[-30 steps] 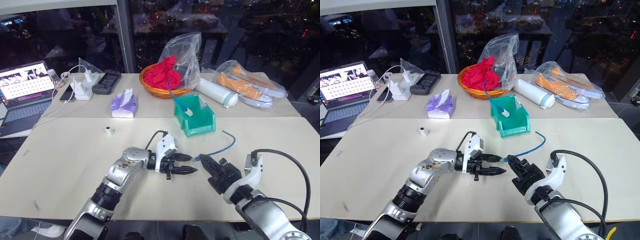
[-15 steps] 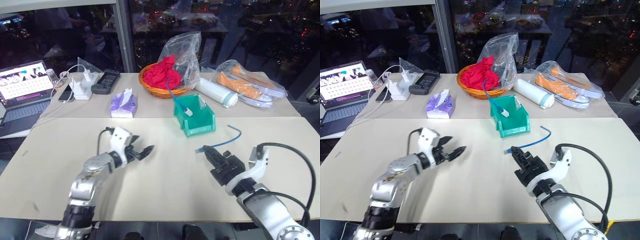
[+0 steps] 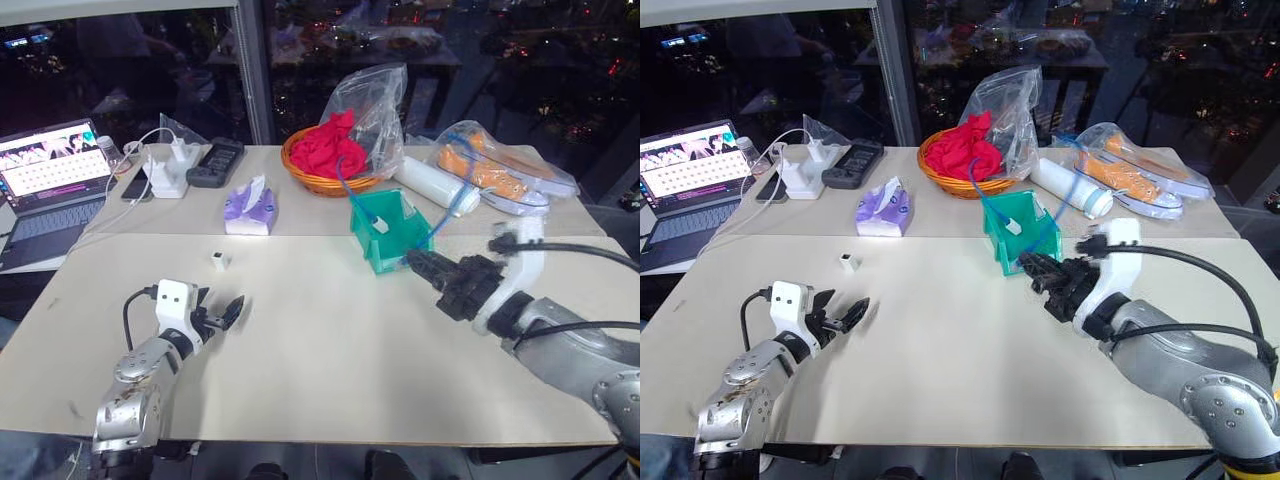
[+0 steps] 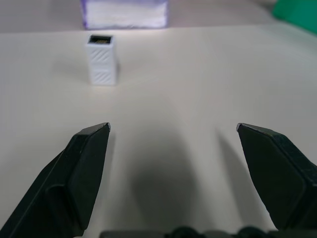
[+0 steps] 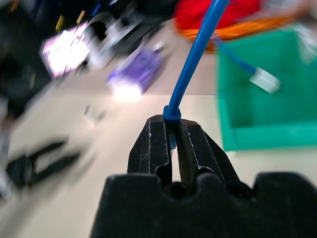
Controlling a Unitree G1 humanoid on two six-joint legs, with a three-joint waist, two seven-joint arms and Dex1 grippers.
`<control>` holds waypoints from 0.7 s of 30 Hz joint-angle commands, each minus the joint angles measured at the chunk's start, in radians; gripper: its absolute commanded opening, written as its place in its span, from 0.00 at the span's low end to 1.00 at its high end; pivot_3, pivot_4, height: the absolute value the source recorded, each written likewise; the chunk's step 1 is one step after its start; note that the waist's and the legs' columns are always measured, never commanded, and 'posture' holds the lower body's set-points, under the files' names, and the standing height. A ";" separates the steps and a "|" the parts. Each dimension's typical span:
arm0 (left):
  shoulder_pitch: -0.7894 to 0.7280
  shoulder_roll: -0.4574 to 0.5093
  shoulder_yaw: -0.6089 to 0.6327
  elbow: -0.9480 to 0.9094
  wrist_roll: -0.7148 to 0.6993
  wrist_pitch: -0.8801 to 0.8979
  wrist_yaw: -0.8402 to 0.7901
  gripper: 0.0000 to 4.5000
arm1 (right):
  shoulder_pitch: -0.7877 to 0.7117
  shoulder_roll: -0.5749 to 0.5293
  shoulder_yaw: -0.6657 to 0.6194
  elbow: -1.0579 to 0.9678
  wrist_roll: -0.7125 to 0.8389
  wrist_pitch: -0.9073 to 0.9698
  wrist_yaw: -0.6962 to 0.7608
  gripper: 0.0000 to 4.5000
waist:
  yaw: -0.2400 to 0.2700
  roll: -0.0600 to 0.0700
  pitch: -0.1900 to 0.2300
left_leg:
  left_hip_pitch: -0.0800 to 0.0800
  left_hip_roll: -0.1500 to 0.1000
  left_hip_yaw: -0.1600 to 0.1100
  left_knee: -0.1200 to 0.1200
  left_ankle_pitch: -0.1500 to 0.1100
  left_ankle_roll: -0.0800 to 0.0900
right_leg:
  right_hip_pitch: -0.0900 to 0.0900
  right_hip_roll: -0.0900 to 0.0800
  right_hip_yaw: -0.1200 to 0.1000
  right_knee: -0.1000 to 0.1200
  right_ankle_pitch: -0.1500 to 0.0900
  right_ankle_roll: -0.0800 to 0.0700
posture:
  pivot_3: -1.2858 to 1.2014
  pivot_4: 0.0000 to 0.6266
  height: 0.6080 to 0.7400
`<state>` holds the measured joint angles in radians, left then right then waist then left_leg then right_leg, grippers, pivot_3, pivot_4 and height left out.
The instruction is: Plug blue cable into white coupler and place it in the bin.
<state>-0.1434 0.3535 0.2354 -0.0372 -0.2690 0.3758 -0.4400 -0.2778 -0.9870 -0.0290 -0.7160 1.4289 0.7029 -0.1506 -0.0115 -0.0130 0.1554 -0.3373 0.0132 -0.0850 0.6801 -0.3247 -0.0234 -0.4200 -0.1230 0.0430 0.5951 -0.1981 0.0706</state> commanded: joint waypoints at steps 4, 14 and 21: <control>-0.134 0.000 -0.012 0.201 0.050 -0.135 0.035 0.98 | -0.048 -0.070 0.044 -0.040 -0.225 0.069 0.260 0.00 | 0.000 -0.001 0.001 | -0.001 0.000 0.000 0.001 0.000 0.000 | 0.000 0.000 0.000 0.000 0.000 0.000 | 0.52 0.24 1.00; -0.318 0.006 -0.052 0.534 0.106 -0.299 0.029 0.98 | -0.039 -0.025 -0.003 -0.026 -0.285 0.118 0.292 0.00 | 0.000 -0.002 0.001 | 0.000 0.000 0.000 0.001 0.000 0.000 | 0.000 0.000 0.000 0.000 0.001 0.000 | 0.52 0.24 1.00; -0.380 0.014 -0.062 0.670 0.131 -0.345 0.031 0.82 | -0.036 -0.005 -0.026 -0.027 -0.314 0.145 0.307 0.00 | 0.000 -0.002 0.001 | 0.001 0.000 0.000 0.001 0.001 -0.001 | 0.001 0.000 0.000 0.001 0.001 0.000 | 0.52 0.24 1.00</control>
<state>-0.5247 0.3618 0.1819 0.5954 -0.1505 0.0358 -0.4075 -0.3075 -0.9990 -0.0155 -0.7259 1.1224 0.8417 0.1508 -0.0114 -0.0147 0.1561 -0.3364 0.0130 -0.0847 0.6810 -0.3241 -0.0246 -0.4191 -0.1234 0.0429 0.5963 -0.1970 0.0711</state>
